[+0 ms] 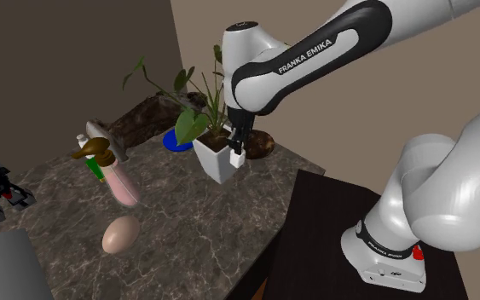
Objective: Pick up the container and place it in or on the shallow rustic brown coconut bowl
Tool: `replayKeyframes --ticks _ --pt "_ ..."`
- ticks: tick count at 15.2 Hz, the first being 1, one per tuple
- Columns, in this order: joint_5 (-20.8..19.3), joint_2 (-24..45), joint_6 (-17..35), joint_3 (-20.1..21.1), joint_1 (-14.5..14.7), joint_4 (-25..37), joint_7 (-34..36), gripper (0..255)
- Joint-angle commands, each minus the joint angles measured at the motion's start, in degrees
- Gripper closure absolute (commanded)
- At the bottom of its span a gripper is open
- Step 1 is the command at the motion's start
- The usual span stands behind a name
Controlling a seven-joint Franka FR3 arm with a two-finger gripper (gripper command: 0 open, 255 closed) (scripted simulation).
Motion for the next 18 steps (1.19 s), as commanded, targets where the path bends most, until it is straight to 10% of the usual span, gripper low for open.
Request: replayKeyframes --ticks 1,18 --pt "-0.3 0.2 -1.1 -1.4 -1.0 1.4 -2.2 255" --pt "1.7 12.2 -5.2 -12.2 -8.7 17.4 -22.0 255"
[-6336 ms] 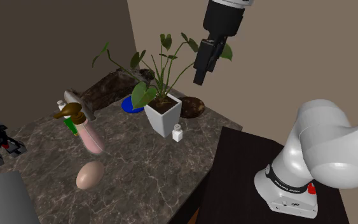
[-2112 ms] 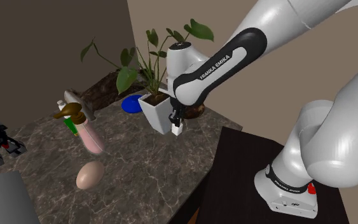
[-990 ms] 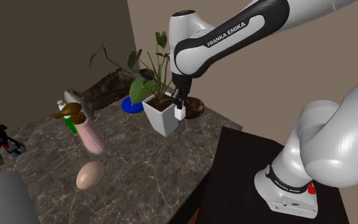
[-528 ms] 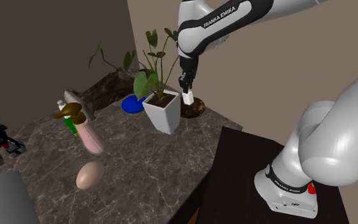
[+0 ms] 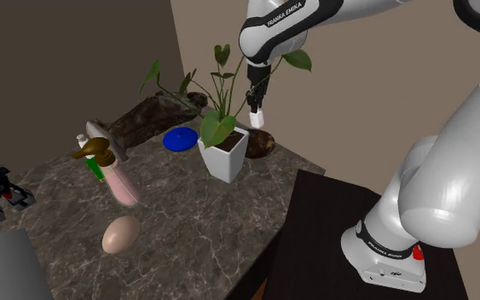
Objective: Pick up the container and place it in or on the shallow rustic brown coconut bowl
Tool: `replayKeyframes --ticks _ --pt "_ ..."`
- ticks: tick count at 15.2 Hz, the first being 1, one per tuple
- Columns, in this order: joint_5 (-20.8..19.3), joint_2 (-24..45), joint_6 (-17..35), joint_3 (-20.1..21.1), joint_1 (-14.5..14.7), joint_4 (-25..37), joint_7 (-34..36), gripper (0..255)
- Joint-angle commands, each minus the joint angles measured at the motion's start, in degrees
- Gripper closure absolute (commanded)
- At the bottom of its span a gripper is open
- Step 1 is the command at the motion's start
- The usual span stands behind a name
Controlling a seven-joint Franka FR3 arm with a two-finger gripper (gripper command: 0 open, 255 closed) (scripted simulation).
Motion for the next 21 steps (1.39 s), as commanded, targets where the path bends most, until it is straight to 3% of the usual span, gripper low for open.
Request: replayKeyframes --ticks 1,17,21 --pt "0.3 0.8 1.4 0.0 0.0 -0.6 -0.3 255" --pt "4.0 8.7 13.4 0.3 -0.4 -5.1 -2.9 255" --pt "4.0 8.7 13.4 0.3 -0.4 -5.1 -2.9 255"
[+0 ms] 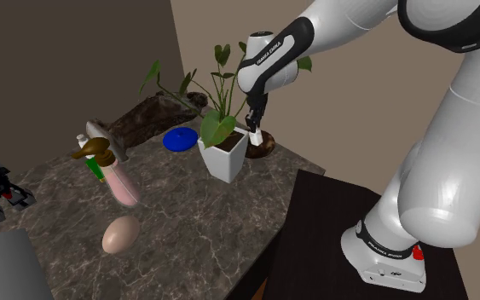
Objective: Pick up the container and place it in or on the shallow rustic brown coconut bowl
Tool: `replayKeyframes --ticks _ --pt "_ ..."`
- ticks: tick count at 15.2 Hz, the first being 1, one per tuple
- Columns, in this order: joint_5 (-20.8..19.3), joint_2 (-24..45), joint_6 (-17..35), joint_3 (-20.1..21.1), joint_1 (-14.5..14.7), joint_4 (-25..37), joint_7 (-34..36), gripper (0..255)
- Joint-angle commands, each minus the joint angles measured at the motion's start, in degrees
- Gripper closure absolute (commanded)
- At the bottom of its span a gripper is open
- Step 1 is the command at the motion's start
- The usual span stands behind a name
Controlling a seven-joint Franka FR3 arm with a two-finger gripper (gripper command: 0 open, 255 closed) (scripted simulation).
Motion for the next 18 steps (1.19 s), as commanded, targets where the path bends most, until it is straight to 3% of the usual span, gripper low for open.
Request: replayKeyframes --ticks 1,4,5,10,14,18 --pt "0.0 0.0 0.1 0.0 0.0 0.0 0.0 255" --pt "0.0 0.0 0.0 0.0 0.0 0.0 0.0 255" --pt "0.0 0.0 0.0 0.0 0.0 0.0 0.0 0" --pt "0.0 0.0 0.0 0.0 0.0 0.0 0.0 0" --pt "-2.4 -4.9 -6.9 -0.4 0.4 2.2 1.7 0" --pt "-2.4 -4.9 -6.9 -0.4 0.3 2.2 1.7 0"
